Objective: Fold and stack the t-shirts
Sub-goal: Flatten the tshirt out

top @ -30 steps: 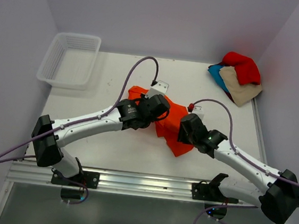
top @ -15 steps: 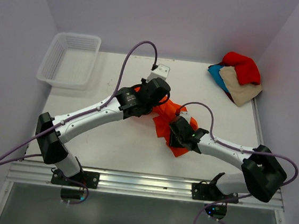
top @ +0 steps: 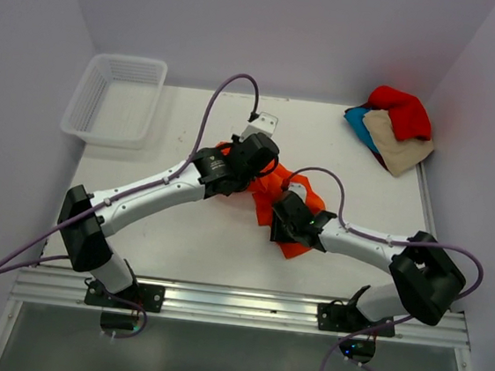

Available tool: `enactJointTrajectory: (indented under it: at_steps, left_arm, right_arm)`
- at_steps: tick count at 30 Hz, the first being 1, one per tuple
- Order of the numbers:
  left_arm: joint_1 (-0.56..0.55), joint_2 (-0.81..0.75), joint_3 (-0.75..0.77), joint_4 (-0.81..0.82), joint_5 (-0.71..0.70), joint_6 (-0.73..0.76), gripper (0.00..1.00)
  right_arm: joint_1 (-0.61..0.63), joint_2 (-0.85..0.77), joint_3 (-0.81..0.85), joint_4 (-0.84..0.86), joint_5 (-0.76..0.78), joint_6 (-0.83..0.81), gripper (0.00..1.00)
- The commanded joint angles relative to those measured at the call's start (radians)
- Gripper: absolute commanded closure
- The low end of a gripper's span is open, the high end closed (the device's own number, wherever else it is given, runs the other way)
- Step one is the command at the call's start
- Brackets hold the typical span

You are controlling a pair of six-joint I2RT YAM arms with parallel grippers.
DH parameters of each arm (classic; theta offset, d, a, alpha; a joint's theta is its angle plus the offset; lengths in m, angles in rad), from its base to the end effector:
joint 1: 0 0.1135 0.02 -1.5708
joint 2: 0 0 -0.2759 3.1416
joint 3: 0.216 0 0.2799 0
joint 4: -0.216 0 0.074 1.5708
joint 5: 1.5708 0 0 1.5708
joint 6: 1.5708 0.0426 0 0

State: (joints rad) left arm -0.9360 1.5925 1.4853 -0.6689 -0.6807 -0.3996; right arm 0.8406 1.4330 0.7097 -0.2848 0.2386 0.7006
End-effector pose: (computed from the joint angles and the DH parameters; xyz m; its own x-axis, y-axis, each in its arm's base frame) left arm 0.2473 -0.2906 0.3447 -0.5225 0.1996 -0.8289 0.1695 0.9771 0.1285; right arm 0.1998 0.2081 0.1532 -0.8438 -0.0033 -0.5367 -0.1254 0.9735 0.1911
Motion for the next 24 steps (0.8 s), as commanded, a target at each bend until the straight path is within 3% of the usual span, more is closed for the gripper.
enactJointTrajectory:
  at_steps: [1, 13, 20, 24]
  left_arm:
    - [0.008, -0.052, -0.011, 0.066, 0.006, 0.008, 1.00]
    - [0.022, -0.083, -0.046, 0.075, 0.009, 0.008, 1.00]
    - [0.029, -0.098, -0.066, 0.081, 0.010, 0.007, 1.00]
    - [0.031, -0.097, -0.068, 0.081, 0.010, 0.008, 1.00]
  right_arm:
    - [0.015, -0.020, 0.054, -0.002, 0.005, 0.011, 0.57]
    - [0.015, 0.135, 0.082, -0.008, 0.034, 0.023, 0.59]
    - [0.017, 0.112, 0.071, -0.031, 0.056, 0.034, 0.89]
    - [0.017, 0.092, 0.070, -0.051, 0.074, 0.034, 0.90]
